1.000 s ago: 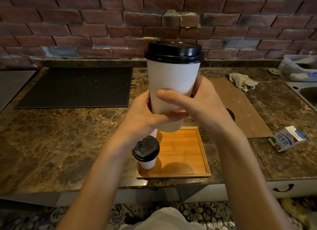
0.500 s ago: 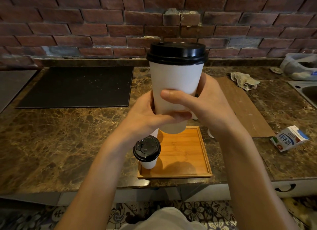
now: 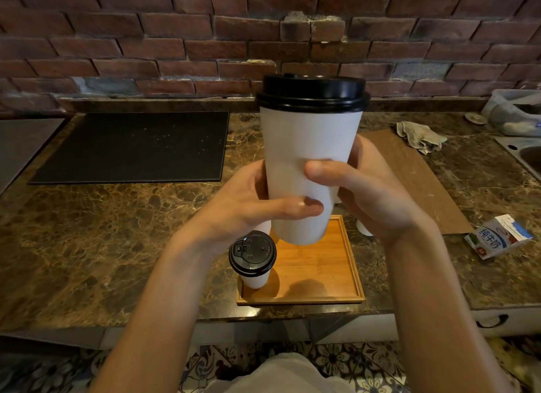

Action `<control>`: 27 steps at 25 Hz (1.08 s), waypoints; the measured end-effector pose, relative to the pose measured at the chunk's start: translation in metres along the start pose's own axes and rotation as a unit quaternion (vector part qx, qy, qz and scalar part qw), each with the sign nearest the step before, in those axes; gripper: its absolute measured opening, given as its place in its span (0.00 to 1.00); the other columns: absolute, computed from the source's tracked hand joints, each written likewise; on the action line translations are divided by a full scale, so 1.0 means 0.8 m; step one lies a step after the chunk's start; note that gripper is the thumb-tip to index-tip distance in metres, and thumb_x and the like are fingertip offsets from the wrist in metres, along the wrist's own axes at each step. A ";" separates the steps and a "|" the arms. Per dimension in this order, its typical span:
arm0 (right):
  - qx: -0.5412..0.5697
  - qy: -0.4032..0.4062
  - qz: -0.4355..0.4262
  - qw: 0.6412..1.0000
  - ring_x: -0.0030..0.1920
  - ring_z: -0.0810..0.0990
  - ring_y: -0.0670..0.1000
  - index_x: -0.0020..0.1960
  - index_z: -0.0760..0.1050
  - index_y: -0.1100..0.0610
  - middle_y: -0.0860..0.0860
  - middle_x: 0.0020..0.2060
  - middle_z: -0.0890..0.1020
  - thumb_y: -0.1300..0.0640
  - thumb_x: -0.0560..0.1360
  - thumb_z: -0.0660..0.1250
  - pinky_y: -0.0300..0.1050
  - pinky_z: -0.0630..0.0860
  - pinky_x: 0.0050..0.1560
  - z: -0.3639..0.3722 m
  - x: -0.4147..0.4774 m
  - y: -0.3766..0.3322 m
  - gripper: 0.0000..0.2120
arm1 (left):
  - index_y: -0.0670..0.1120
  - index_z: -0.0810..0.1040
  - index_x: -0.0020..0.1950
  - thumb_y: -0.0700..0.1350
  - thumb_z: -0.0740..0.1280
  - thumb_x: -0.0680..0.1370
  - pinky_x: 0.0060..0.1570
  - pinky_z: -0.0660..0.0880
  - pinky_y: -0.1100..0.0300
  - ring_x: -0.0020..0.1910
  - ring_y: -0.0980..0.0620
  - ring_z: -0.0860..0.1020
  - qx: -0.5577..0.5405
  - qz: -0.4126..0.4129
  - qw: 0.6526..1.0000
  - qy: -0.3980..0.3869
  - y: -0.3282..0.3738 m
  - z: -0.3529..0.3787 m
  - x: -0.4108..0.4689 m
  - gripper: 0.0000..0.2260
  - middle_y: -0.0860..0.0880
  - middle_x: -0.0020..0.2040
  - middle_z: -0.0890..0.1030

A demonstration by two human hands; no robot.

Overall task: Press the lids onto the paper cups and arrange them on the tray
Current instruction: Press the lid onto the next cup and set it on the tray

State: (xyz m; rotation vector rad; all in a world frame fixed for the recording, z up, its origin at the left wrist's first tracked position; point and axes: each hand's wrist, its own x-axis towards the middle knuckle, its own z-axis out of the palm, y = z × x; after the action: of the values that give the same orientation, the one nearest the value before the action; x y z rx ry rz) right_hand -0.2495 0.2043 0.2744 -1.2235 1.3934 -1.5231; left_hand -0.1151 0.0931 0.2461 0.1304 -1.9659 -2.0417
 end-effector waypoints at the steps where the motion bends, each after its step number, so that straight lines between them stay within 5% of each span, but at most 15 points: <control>1: -0.011 0.005 0.001 1.000 0.54 0.83 0.51 0.58 0.76 0.48 0.50 0.52 0.84 0.48 0.64 0.72 0.44 0.81 0.50 0.000 0.001 -0.001 0.23 | 0.49 0.75 0.60 0.45 0.72 0.66 0.47 0.77 0.66 0.53 0.56 0.81 0.000 0.001 1.000 0.008 0.000 0.000 0.000 0.23 0.56 0.51 0.83; 4: -0.054 0.032 0.003 0.998 0.54 0.83 0.50 0.61 0.75 0.52 0.51 0.53 0.83 0.48 0.64 0.75 0.47 0.82 0.52 0.003 0.003 -0.004 0.27 | 0.51 0.75 0.59 0.46 0.73 0.65 0.46 0.77 0.67 0.52 0.57 0.81 0.018 0.010 0.999 0.040 0.000 0.001 0.002 0.23 0.57 0.50 0.83; 10: -0.080 0.088 0.011 0.993 0.50 0.83 0.44 0.60 0.75 0.52 0.48 0.50 0.83 0.49 0.64 0.75 0.37 0.80 0.44 0.012 0.007 -0.005 0.26 | 0.50 0.75 0.59 0.49 0.76 0.64 0.42 0.76 0.69 0.50 0.58 0.81 0.066 0.021 0.992 0.103 -0.005 0.005 0.006 0.25 0.58 0.48 0.83; 15: -0.130 0.154 0.016 0.979 0.51 0.82 0.45 0.64 0.72 0.51 0.45 0.52 0.81 0.44 0.61 0.75 0.42 0.82 0.46 0.024 0.007 0.003 0.33 | 0.56 0.76 0.52 0.45 0.75 0.65 0.39 0.76 0.71 0.46 0.61 0.82 0.090 0.020 0.985 0.143 -0.011 0.006 0.008 0.18 0.61 0.45 0.83; 21: -0.081 0.125 -0.006 0.989 0.48 0.83 0.42 0.57 0.75 0.49 0.45 0.48 0.83 0.48 0.64 0.75 0.35 0.79 0.41 0.015 0.003 -0.003 0.24 | 0.52 0.75 0.57 0.47 0.77 0.65 0.42 0.76 0.70 0.49 0.60 0.81 0.078 0.031 0.991 0.101 0.002 0.006 0.006 0.23 0.59 0.48 0.83; 27: -0.023 0.087 -0.010 0.996 0.53 0.83 0.51 0.61 0.76 0.55 0.52 0.52 0.83 0.47 0.63 0.74 0.44 0.81 0.48 0.008 -0.001 -0.003 0.28 | 0.53 0.75 0.59 0.48 0.73 0.64 0.47 0.77 0.66 0.53 0.56 0.81 0.022 0.004 0.999 0.040 0.007 0.001 -0.001 0.23 0.56 0.51 0.83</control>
State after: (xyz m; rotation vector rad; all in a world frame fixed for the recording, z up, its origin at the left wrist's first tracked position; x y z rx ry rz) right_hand -0.2430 0.2037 0.2763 -1.1573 1.5398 -1.6515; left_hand -0.1136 0.0944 0.2517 0.2113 -1.9601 -1.9568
